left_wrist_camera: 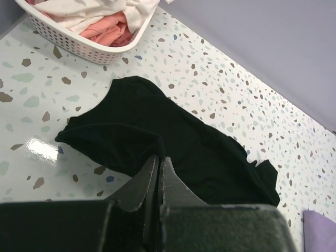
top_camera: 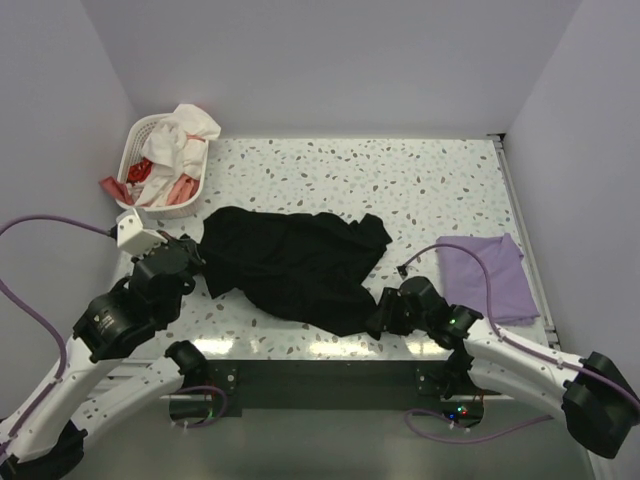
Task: Fold and stack the t-shirts
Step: Flatten the tshirt out
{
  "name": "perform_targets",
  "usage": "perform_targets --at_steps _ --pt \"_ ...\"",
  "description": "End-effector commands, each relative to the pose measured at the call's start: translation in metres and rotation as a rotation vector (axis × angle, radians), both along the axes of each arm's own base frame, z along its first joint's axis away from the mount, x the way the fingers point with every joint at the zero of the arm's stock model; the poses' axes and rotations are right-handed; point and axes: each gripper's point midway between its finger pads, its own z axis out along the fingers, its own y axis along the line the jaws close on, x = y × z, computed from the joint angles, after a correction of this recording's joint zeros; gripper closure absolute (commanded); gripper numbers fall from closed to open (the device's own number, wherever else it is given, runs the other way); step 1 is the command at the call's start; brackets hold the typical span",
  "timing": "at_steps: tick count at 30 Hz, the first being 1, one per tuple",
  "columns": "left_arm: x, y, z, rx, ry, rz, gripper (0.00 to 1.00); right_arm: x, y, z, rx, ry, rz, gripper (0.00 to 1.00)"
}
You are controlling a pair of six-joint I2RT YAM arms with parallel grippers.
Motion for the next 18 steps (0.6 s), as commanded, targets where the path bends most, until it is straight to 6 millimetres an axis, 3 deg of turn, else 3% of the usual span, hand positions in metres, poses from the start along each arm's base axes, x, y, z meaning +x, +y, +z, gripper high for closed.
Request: perform_targets --at_steps 1,4,5,6,8,9,11,12,13,14,15,16,17,18 --pt "0.012 -0.005 0.015 -0.004 -0.057 0.009 1.00 0.009 0.013 0.007 0.050 -0.022 -0.009 0.56" --pt "0.018 -0.012 0.020 0.002 -0.063 -0.003 1.00 0.019 0.016 0.015 0.021 -0.044 -0.008 0.77" --pt "0.021 -0.014 0.026 -0.003 -0.078 -0.005 1.00 0.022 0.015 0.019 0.002 -0.060 -0.002 0.93" --pt "0.023 -0.016 0.030 0.003 -0.083 -0.009 1.00 0.028 0.017 0.033 -0.004 -0.080 -0.007 1.00" --pt "0.031 -0.022 0.047 -0.007 -0.131 -0.018 1.00 0.043 0.012 0.056 -0.032 -0.157 -0.029 1.00" --pt "0.036 -0.024 0.058 0.021 -0.145 -0.025 1.00 0.054 0.014 0.084 -0.031 -0.208 -0.045 1.00" --pt "0.045 -0.031 0.081 0.019 -0.195 -0.032 1.00 0.074 0.005 0.114 -0.071 -0.293 -0.074 1.00" --pt "0.052 -0.036 0.096 0.043 -0.208 -0.035 1.00 0.086 0.007 0.148 -0.053 -0.340 -0.086 1.00" --pt "0.056 -0.038 0.107 0.047 -0.227 -0.034 1.00 0.105 -0.004 0.156 -0.075 -0.344 -0.133 1.00" --pt "0.061 -0.039 0.135 0.036 -0.288 -0.030 1.00 0.113 -0.002 0.167 -0.053 -0.349 -0.096 1.00" --pt "0.072 -0.049 0.141 0.058 -0.298 -0.045 1.00 0.132 -0.001 0.201 0.000 -0.405 -0.112 1.00" --pt "0.078 -0.053 0.155 0.062 -0.328 -0.049 1.00 0.146 -0.005 0.213 0.017 -0.418 -0.124 1.00" --pt "0.084 -0.048 0.185 0.049 -0.400 -0.024 1.00 0.173 -0.016 0.208 0.010 -0.379 -0.153 1.00" --pt "0.103 -0.062 0.189 0.068 -0.402 -0.065 1.00 0.195 -0.015 0.249 0.064 -0.454 -0.154 1.00"
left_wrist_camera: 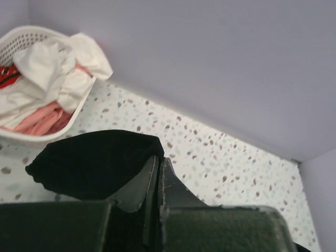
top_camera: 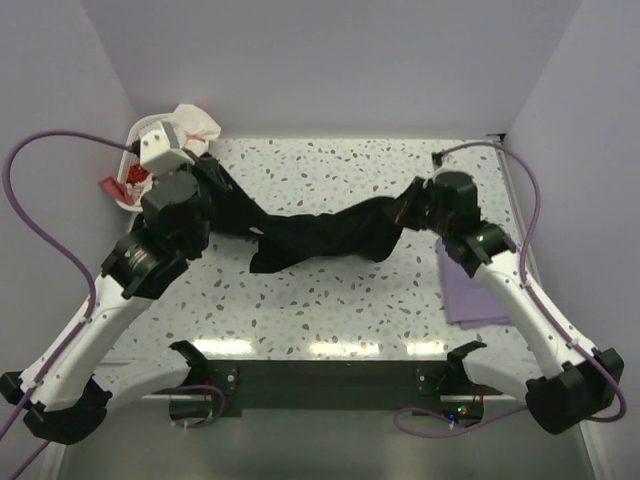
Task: Fold and stack the t-shirts
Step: Flatten the tshirt out
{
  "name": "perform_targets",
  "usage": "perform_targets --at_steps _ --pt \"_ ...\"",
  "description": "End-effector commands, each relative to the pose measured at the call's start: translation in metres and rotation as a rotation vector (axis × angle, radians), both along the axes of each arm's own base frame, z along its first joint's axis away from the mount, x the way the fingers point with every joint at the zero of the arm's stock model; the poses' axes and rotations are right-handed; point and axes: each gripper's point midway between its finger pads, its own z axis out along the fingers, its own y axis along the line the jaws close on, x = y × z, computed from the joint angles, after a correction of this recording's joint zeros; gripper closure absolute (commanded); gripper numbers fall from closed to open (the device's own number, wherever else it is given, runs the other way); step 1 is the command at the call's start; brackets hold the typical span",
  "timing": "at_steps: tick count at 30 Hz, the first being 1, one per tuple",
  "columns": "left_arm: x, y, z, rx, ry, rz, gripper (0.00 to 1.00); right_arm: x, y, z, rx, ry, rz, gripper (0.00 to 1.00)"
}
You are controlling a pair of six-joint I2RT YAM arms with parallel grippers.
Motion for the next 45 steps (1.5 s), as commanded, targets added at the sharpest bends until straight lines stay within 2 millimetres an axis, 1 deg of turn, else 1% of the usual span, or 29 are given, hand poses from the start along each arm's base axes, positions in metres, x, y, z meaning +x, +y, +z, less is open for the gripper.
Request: perform_targets --at_steps 1,2,3,4,5,6,7,8,10,11,15,17,18,19,20,21,22,28,29,30,31,32,33,34,35,36,38,41,45 --pt "0.044 0.008 0.088 -0.020 -0.231 0.024 1.00 0.065 -0.021 0.050 0.018 -0.083 0.001 1.00" --pt "0.051 0.013 0.119 -0.058 -0.297 0.017 1.00 0.087 -0.015 0.044 0.028 -0.049 0.021 1.00" --pt "0.081 -0.001 0.115 -0.041 -0.281 -0.043 1.00 0.112 -0.012 0.089 0.065 -0.152 0.026 1.00" --pt "0.098 0.016 0.124 -0.035 -0.300 -0.009 1.00 0.130 -0.015 0.105 0.084 -0.185 0.018 1.00" --pt "0.100 0.019 0.164 -0.042 -0.394 -0.020 1.00 0.144 -0.014 0.123 0.097 -0.222 0.020 1.00" --pt "0.132 0.009 0.158 -0.018 -0.368 -0.050 1.00 0.174 -0.013 0.150 0.101 -0.279 0.005 1.00" --pt "0.143 0.018 0.169 -0.009 -0.382 -0.037 1.00 0.187 -0.018 0.166 0.101 -0.315 -0.007 1.00" --pt "0.134 0.023 0.215 -0.011 -0.471 -0.046 1.00 0.201 -0.020 0.178 0.107 -0.340 -0.016 1.00" --pt "0.162 0.018 0.223 0.013 -0.478 -0.092 1.00 0.225 -0.026 0.219 0.151 -0.419 -0.007 1.00" --pt "0.147 0.021 0.257 0.018 -0.555 -0.107 1.00 0.228 -0.029 0.235 0.176 -0.446 -0.007 1.00" --pt "0.129 0.040 0.296 0.044 -0.689 -0.111 1.00 0.215 -0.054 0.321 0.170 -0.667 -0.040 1.00" --pt "0.120 0.047 0.302 0.046 -0.722 -0.112 1.00 0.203 -0.071 0.339 0.172 -0.716 -0.066 1.00" --pt "0.101 0.051 0.312 0.054 -0.754 -0.114 1.00 0.208 -0.075 0.328 0.173 -0.702 -0.073 1.00" --pt "0.094 0.054 0.313 0.064 -0.762 -0.110 1.00 0.189 -0.079 0.340 0.176 -0.731 -0.074 1.00" --pt "0.103 0.052 0.297 0.072 -0.731 -0.113 1.00 0.185 -0.079 0.333 0.174 -0.721 -0.075 1.00" --pt "0.086 0.054 0.301 0.070 -0.749 -0.114 1.00 0.198 -0.081 0.290 0.164 -0.639 -0.086 1.00" --pt "0.087 0.053 0.293 0.069 -0.733 -0.121 1.00 0.194 -0.084 0.276 0.165 -0.613 -0.098 1.00" --pt "0.088 0.034 0.176 -0.034 -0.521 -0.234 1.00 0.157 -0.092 0.111 0.162 -0.268 -0.151 1.00" --pt "0.102 0.028 0.114 -0.113 -0.396 -0.251 1.00 0.148 -0.091 0.092 0.165 -0.229 -0.148 1.00" --pt "0.085 0.024 0.101 -0.146 -0.381 -0.277 1.00 0.131 -0.090 0.047 0.158 -0.132 -0.147 1.00" --pt "0.083 0.022 0.070 -0.178 -0.314 -0.281 1.00 0.121 -0.090 0.026 0.150 -0.087 -0.147 1.00" --pt "0.085 0.020 -0.006 -0.252 -0.143 -0.260 1.00 0.112 -0.089 0.002 0.140 -0.040 -0.141 1.00" --pt "0.069 0.020 -0.028 -0.282 -0.113 -0.257 1.00 0.094 -0.090 -0.041 0.124 0.066 -0.142 1.00" --pt "0.062 0.017 -0.059 -0.303 -0.057 -0.261 1.00 0.085 -0.094 -0.063 0.091 0.111 -0.155 0.93" --pt "0.050 0.016 -0.133 -0.339 0.099 -0.236 1.00 0.077 -0.097 -0.082 0.053 0.145 -0.148 0.86" --pt "0.036 0.019 -0.151 -0.347 0.122 -0.214 1.00 0.061 -0.099 -0.111 0.032 0.222 -0.147 0.66" --pt "0.009 0.024 -0.215 -0.349 0.245 -0.176 1.00 0.046 -0.098 -0.131 0.019 0.264 -0.128 0.55" --pt "-0.013 0.031 -0.263 -0.350 0.339 -0.128 1.00 0.022 -0.097 -0.154 0.035 0.299 -0.139 0.37" --pt "-0.026 0.036 -0.276 -0.335 0.364 -0.110 1.00 -0.013 -0.103 -0.173 0.024 0.336 -0.182 0.31"
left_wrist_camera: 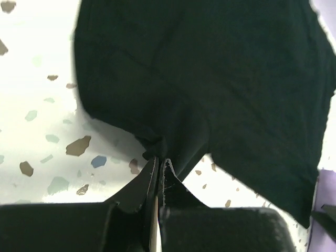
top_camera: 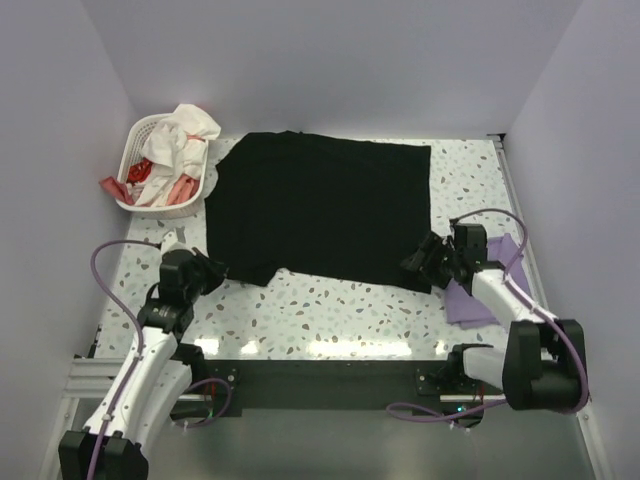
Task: Fold and stack the t-shirts
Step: Flatten the tshirt out
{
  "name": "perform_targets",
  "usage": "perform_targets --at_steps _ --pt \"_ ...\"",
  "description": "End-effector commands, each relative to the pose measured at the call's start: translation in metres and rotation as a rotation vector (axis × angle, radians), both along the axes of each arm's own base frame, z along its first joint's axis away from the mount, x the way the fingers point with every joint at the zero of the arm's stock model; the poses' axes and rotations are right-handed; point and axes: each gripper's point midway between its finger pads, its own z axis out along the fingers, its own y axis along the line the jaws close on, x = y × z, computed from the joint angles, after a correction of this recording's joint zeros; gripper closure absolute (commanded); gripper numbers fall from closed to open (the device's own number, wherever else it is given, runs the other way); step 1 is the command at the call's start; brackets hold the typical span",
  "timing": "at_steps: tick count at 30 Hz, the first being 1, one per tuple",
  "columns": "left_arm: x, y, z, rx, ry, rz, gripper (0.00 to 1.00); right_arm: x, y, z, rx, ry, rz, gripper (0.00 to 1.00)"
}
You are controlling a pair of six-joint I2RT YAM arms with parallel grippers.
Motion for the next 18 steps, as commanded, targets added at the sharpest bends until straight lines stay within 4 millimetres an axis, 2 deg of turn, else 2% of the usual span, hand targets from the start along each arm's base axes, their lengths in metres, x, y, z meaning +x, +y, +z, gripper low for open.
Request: perform_targets --at_steps 1,2,3,5,6,13,18 --pt "0.007 0.002 0.024 -0.013 -0.091 0.028 1.00 -0.006 -0.006 0.011 -0.022 -0.083 -0.035 0.29" --pt "0.006 0.003 0.025 -0.007 -0.091 0.029 1.00 -0.009 -0.008 0.018 -0.027 -0.113 -0.050 0.29" --pt "0.006 0.005 0.026 -0.002 -0.095 0.034 1.00 -0.020 -0.010 0.010 -0.035 -0.089 -0.063 0.29" --pt "0.006 0.006 0.028 0.005 -0.095 0.039 1.00 -0.026 -0.013 0.014 -0.036 -0.100 -0.100 0.29" --pt "0.006 0.009 0.029 0.011 -0.093 0.051 1.00 -0.033 -0.018 0.007 -0.054 -0.075 -0.123 0.29" --pt "0.010 0.014 0.045 0.042 -0.100 0.066 1.00 -0.055 -0.039 -0.009 -0.131 0.071 -0.256 0.34" --pt "0.012 0.015 0.043 0.054 -0.089 0.063 1.00 -0.064 -0.043 -0.017 -0.153 0.153 -0.289 0.41"
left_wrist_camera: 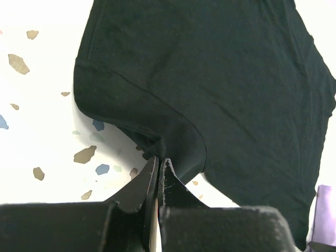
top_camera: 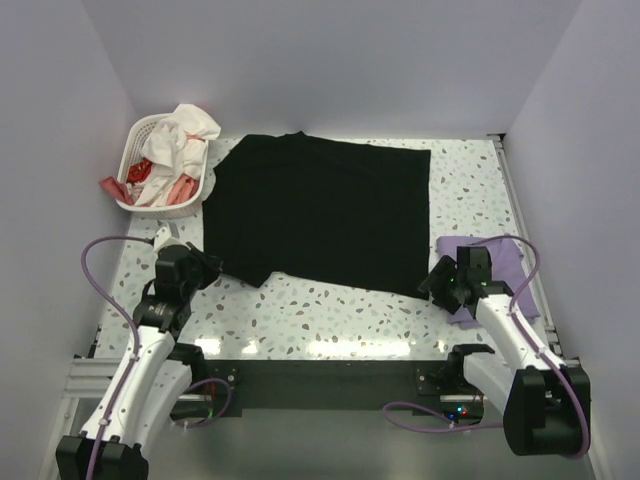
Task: Fold and stack the t-shirts
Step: Flatten the tshirt out
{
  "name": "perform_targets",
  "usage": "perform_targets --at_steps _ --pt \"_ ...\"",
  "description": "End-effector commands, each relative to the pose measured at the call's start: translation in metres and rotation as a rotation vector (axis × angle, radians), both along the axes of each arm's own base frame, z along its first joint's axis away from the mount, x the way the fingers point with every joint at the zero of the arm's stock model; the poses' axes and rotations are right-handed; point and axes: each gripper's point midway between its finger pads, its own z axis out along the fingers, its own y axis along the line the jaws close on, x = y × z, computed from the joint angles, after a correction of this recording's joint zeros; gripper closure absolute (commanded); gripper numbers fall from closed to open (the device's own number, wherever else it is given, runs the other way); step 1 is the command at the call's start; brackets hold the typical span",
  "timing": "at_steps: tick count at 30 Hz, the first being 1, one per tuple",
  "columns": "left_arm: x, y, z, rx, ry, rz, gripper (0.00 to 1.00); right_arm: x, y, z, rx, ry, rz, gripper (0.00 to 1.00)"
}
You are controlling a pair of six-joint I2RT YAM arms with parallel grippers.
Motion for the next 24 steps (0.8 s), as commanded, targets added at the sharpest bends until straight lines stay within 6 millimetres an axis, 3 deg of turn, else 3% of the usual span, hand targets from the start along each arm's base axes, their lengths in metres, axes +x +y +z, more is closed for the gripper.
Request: perform_targets --at_steps 1,13,16,18,24 --pt "0.008 0.003 0.016 0.024 -0.037 0.005 1.00 -0.005 -0.008 -0.002 -0.025 0.062 -0.067 0.42" --pt "0.008 -0.001 0.005 0.009 -0.018 -0.007 1.00 0.008 0.011 -0.030 -0.004 0.104 -0.019 0.68" --pt "0.004 -0.001 0.003 0.010 -0.007 -0.010 1.00 0.014 0.011 -0.029 -0.014 0.111 0.002 0.91" --pt "0.002 0.000 0.002 0.011 -0.009 -0.010 1.00 0.020 0.010 -0.020 -0.029 0.101 0.013 1.00" --pt "-0.008 -0.008 -0.017 -0.012 0.029 -0.048 1.00 0.038 -0.004 0.032 -0.119 -0.009 0.032 1.00"
